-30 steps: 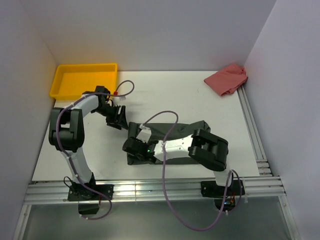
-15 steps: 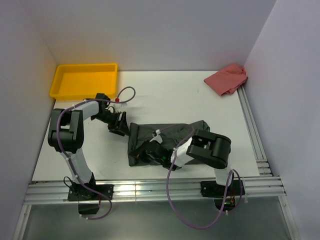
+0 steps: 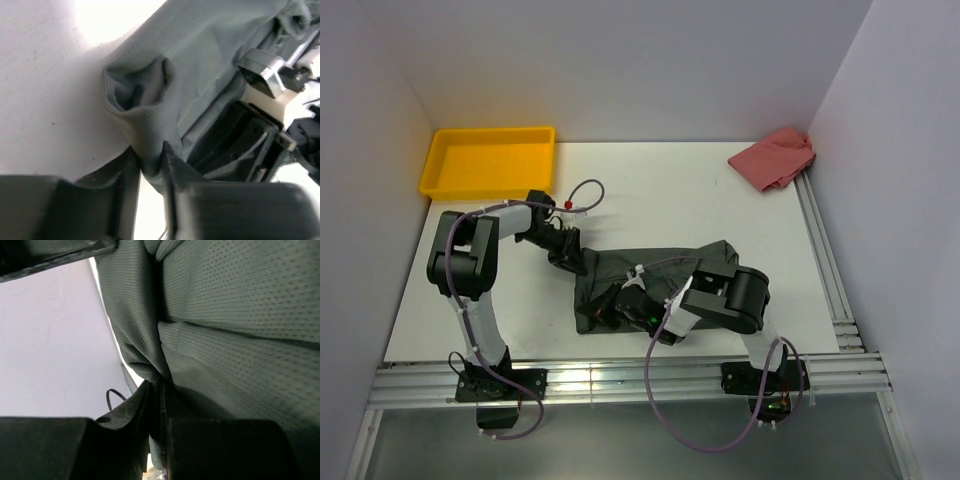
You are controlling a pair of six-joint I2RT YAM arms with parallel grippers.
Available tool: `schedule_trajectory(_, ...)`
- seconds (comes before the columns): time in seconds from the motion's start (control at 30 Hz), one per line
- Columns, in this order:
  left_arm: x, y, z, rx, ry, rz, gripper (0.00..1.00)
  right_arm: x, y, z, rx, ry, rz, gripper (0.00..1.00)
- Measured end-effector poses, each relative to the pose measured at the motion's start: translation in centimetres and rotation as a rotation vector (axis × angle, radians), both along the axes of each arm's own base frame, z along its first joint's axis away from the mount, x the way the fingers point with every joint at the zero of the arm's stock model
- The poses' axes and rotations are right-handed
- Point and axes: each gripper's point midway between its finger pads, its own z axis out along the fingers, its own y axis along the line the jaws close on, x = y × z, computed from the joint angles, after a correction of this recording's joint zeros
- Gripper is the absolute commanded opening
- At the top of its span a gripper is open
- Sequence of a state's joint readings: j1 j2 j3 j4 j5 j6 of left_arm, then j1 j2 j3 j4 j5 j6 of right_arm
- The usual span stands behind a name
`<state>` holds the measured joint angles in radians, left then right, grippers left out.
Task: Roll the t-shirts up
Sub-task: Roll the tshirt
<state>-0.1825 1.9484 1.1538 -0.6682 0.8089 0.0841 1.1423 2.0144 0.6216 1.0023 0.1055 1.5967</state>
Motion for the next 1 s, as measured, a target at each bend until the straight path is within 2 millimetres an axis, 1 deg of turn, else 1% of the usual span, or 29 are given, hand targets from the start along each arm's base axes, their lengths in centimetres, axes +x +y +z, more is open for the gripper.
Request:
schedule_trajectory(0.03, 0.0, 0.0, -0.2, 0.014, -0.001, -0.001, 0.12, 0.0, 0.1, 0.0, -0.009, 0.002, 0.0, 0.26)
schedule_trajectory(0.07, 0.0, 0.0, -0.3, 0.028, -0.002, -0.002, 0.09, 0.1, 0.1, -0.1, -0.026, 0.005, -0.003, 0.32)
schedule_trajectory(0.13, 0.0, 0.0, -0.5, 0.06, -0.002, 0.002, 0.01, 0.4, 0.6, 0.5, -0.072, -0.006, -0.002, 0.4)
schedule_trajectory(0.27, 0.2, 0.1, -0.6, 0.112, -0.003, 0.012, 0.0, 0.7, 1.5, 1.4, -0.217, -0.041, -0.011, 0.47)
schedule_trajectory(0.37, 0.3, 0.3, -0.6, 0.135, -0.005, 0.015, 0.0, -0.2, 1.7, 1.5, -0.322, -0.06, 0.002, 0.48)
schedule_trajectory(0.47, 0.3, 0.3, -0.7, 0.148, 0.0, 0.018, 0.0, -1.6, 1.4, 0.7, -0.412, -0.062, 0.019, 0.48)
schedule_trajectory(0.57, 0.2, 0.4, -0.6, 0.158, 0.005, 0.02, 0.0, -2.0, 1.2, 0.8, -0.47, -0.064, 0.02, 0.45)
schedule_trajectory(0.6, 0.2, 0.5, -0.7, 0.162, 0.006, 0.021, 0.0, -2.1, 1.1, 0.7, -0.492, -0.062, 0.02, 0.42)
schedule_trajectory(0.63, 0.2, 0.5, -0.7, 0.165, 0.006, 0.021, 0.0, -2.3, 0.9, 0.6, -0.513, -0.061, 0.021, 0.31)
schedule_trajectory(0.67, 0.2, 0.5, -0.7, 0.169, 0.006, 0.022, 0.0, -2.5, 0.7, 0.5, -0.535, -0.062, 0.024, 0.26)
schedule_trajectory(0.7, 0.2, 0.5, -0.7, 0.172, 0.007, 0.022, 0.0, -2.8, 0.5, 0.3, -0.563, -0.06, 0.028, 0.24)
schedule_trajectory(0.73, 0.2, 0.5, -0.7, 0.175, 0.007, 0.021, 0.0, -3.0, 0.3, 0.2, -0.577, -0.058, 0.03, 0.2)
schedule_trajectory(0.77, 0.2, 0.5, -0.7, 0.178, 0.008, 0.02, 0.0, -3.3, 0.1, 0.1, -0.596, -0.06, 0.033, 0.2)
schedule_trajectory(0.8, 0.1, 0.5, -0.7, 0.18, 0.01, 0.019, 0.0, -3.5, 0.0, 0.0, -0.607, -0.063, 0.032, 0.2)
schedule_trajectory(0.87, -0.1, 0.6, -0.7, 0.184, 0.016, 0.018, 0.0, -3.7, 0.0, 0.0, -0.624, -0.068, 0.034, 0.25)
schedule_trajectory(0.9, -0.1, 0.6, -0.7, 0.186, 0.018, 0.018, 0.0, -3.8, 0.0, 0.0, -0.635, -0.07, 0.034, 0.29)
schedule_trajectory(0.93, -0.1, 0.6, -0.7, 0.188, 0.019, 0.018, 0.0, -3.9, -0.1, 0.0, -0.646, -0.07, 0.035, 0.37)
schedule_trajectory(1.0, -0.1, 0.6, -0.7, 0.188, 0.02, 0.017, 0.0, -4.2, -0.3, 0.1, -0.677, -0.074, 0.038, 0.43)
